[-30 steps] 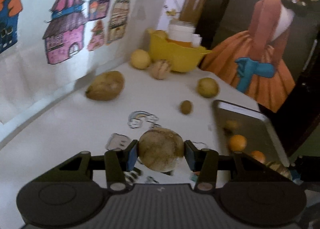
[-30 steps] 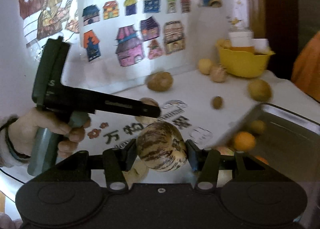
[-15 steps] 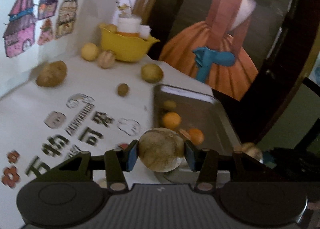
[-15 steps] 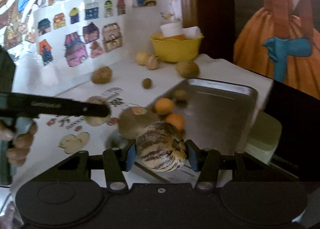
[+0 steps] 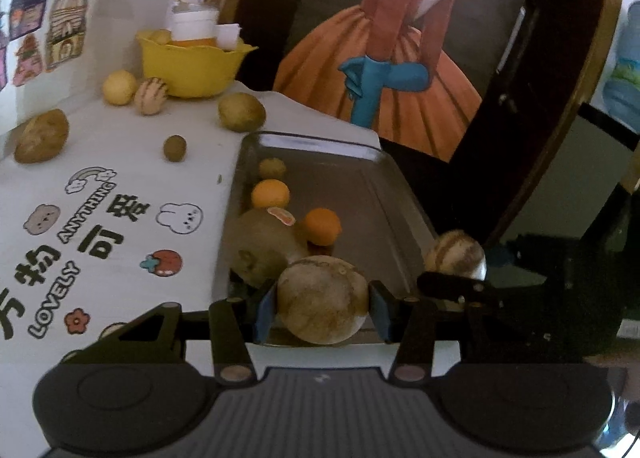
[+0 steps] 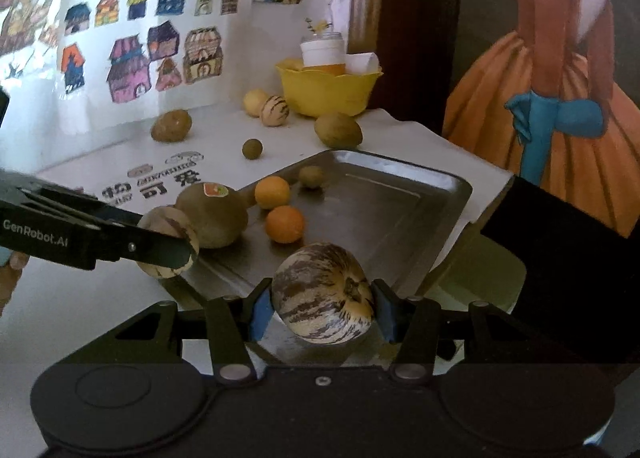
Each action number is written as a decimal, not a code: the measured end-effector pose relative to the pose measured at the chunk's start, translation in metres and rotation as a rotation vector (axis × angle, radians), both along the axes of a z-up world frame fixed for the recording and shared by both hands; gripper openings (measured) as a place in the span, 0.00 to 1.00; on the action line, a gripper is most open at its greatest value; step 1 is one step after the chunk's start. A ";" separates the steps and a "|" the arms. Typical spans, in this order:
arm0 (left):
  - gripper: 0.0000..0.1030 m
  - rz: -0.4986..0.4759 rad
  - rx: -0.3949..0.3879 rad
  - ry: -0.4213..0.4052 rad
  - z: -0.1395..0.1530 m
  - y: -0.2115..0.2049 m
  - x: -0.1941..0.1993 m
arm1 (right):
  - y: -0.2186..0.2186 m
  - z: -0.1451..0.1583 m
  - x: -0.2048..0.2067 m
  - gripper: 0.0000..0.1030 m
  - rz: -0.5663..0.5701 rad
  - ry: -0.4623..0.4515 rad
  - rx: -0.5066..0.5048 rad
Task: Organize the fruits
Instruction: 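Carry the melon with the right tool while the left tool carries the brown fruit over the tray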
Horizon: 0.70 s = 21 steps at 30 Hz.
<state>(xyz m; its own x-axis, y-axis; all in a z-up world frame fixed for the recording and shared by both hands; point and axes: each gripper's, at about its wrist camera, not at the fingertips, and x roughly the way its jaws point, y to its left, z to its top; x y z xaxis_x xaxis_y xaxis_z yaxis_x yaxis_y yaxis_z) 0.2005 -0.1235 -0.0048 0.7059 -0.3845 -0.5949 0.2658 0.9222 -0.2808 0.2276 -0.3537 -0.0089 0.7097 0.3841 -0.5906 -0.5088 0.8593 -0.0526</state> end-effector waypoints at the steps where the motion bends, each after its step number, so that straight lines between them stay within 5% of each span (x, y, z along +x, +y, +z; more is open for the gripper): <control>1: 0.51 -0.005 0.008 0.000 -0.001 -0.002 0.001 | 0.000 -0.001 0.002 0.52 0.014 -0.008 -0.015; 21: 0.51 -0.098 0.116 -0.014 -0.009 -0.025 0.016 | 0.013 -0.014 0.058 0.52 0.096 -0.011 -0.069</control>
